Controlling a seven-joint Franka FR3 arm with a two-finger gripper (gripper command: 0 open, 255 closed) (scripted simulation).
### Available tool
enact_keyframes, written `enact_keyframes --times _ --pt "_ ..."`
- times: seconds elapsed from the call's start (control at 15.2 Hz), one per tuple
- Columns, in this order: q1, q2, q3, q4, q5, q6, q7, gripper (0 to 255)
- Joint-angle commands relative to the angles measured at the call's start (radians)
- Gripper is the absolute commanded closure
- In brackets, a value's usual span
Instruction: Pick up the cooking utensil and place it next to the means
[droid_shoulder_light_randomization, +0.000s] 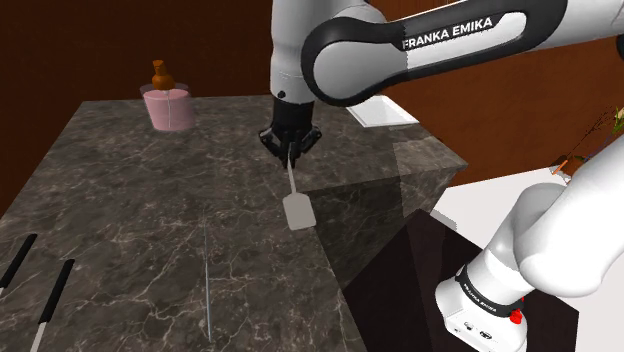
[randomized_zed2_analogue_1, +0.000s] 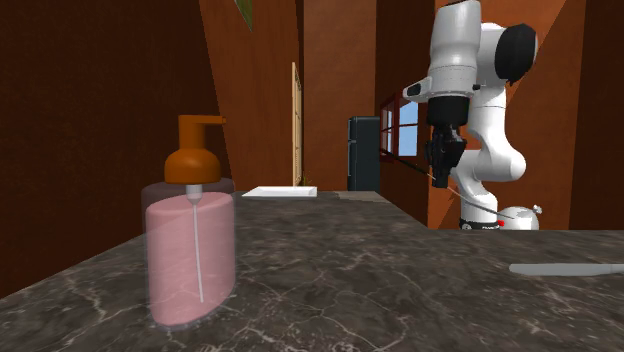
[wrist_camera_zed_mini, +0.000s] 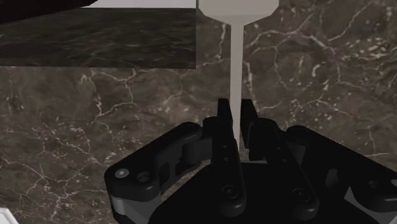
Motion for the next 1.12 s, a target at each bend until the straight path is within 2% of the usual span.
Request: enact_keyframes --times 0.0,0.26,1.06 --pt "0.023 0.000 0.028 -0.001 0.001 -0.001 0.052 255" --pt "0.066 0.001 0.083 0.004 0.004 -0.009 0.149 255" --pt "0.067 0.057 0.090 -0.104 -0.023 0.150 0.176 255"
